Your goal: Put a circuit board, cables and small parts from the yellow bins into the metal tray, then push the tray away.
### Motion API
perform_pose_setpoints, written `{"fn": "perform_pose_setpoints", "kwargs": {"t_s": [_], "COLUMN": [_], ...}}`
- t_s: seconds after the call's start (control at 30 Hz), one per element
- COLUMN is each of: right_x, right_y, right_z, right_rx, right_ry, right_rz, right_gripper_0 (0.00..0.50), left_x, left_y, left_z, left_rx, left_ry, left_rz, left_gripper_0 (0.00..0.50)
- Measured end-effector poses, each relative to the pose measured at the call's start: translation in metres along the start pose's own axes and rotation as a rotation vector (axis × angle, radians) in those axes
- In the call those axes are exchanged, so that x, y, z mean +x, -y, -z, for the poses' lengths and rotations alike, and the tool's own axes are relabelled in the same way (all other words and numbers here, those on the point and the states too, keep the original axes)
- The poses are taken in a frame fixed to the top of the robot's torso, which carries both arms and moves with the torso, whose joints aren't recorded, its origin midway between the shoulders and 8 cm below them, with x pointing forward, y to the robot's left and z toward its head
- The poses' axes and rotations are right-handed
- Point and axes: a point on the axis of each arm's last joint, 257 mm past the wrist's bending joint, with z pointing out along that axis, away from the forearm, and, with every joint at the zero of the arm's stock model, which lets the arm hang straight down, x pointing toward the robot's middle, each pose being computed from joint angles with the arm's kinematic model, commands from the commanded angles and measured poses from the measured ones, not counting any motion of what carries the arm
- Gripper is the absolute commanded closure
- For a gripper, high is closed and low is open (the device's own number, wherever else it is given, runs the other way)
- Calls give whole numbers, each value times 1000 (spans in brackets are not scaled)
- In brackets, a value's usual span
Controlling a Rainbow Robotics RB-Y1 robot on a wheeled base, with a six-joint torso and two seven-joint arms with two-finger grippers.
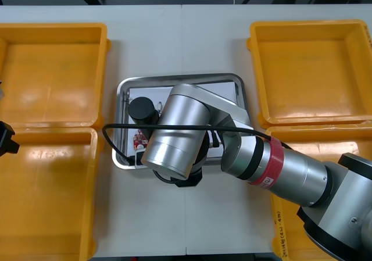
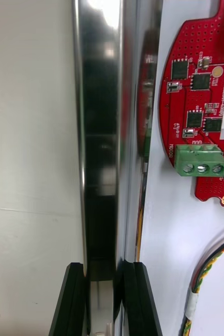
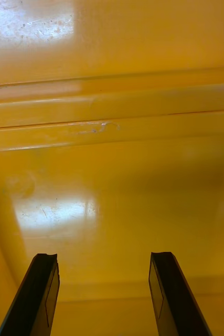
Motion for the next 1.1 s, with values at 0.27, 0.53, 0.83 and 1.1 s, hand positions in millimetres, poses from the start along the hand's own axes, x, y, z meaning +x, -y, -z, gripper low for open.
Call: {"fn": "perform_pose_setpoints", "kwargs": {"t_s": [0.27, 0.53, 0.83, 1.1], "right_x": [2, 2, 5, 6], "right_y": [16, 29, 49, 60], "right_z": [7, 12, 14, 14], "right_rx": [40, 75, 130, 152], "right_ry": [-4, -13, -19, -14], "right_rz": [-15, -17, -41, -58], "right_gripper_0": [500, 500, 500, 500], "left_x": [0, 0, 0, 0], "left_y": [0, 0, 0, 0], "left_z": [0, 0, 0, 0], "left_rx": [0, 0, 0, 0], "left_ry": [0, 0, 0, 0], "left_rz": [0, 0, 0, 0], "left_gripper_0": [0, 0, 0, 0]}}
